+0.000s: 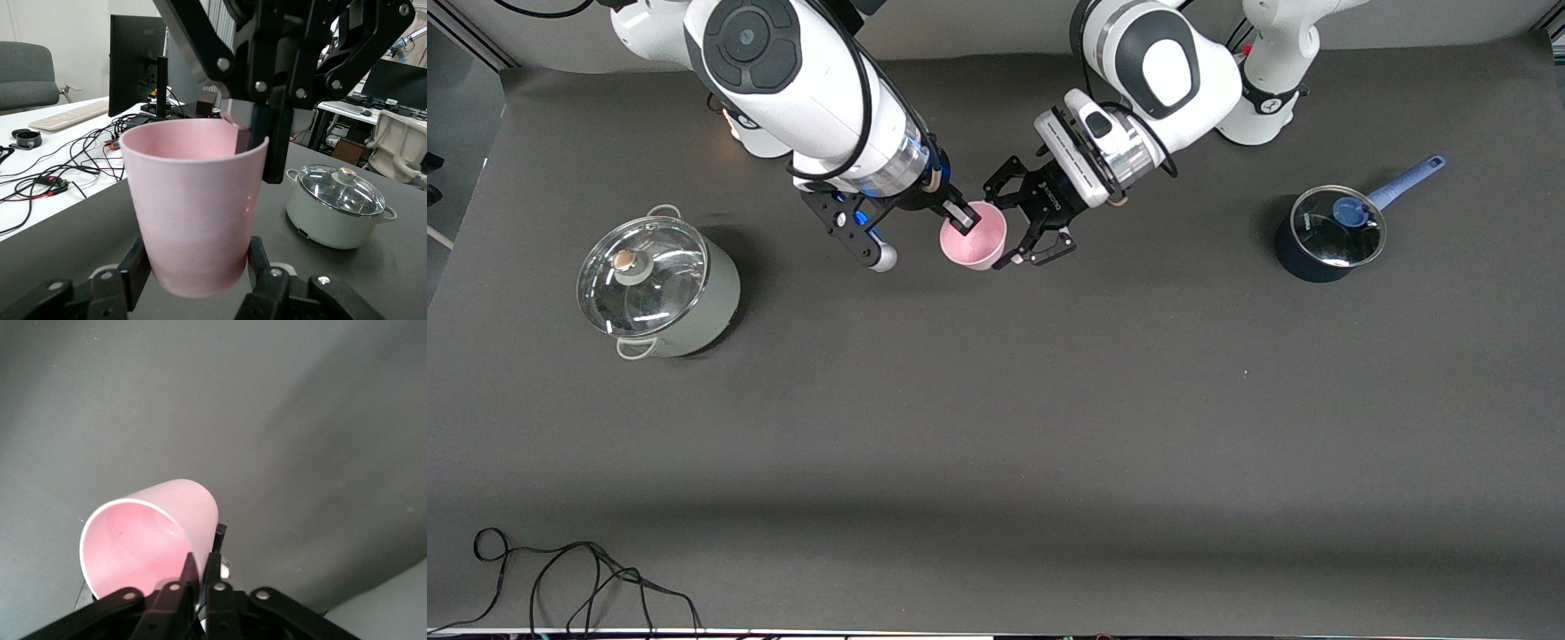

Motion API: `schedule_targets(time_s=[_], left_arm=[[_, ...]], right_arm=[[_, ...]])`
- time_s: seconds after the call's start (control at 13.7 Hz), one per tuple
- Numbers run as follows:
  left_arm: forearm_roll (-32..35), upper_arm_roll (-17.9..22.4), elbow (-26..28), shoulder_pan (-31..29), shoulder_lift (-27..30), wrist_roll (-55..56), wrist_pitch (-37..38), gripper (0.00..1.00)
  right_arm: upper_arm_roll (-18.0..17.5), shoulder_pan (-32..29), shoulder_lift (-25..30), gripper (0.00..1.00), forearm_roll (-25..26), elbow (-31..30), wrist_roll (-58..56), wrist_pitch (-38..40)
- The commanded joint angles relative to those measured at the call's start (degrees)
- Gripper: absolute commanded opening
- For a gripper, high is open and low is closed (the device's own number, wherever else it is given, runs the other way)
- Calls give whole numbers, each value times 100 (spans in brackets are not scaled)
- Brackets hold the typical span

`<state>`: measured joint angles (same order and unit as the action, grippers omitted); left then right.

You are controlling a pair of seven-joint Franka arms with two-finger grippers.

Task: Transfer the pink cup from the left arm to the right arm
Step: 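Close the right gripper on the cup's rim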

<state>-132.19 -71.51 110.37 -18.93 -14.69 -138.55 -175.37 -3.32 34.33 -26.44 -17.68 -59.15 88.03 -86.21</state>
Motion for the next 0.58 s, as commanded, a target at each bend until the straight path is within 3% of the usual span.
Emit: schedule_targets(time_s=[0.0,0.07,0.29,0.51], left_arm=[[-114,76,-94,3,45,47,-103,44],[-105,76,-94,3,45,47,-103,52],[-105,76,-94,-6,45,47,-112,99],[-105,76,-94,-23,27,47,-112,100]], right_arm=[[-11,3,-36,0,63,114,-119,174],[-11,3,-36,0,63,114,-128,174],[-11,-5,-27,0,63,123,-180,174],[42,-119,25,0,72,114,-600,192]])
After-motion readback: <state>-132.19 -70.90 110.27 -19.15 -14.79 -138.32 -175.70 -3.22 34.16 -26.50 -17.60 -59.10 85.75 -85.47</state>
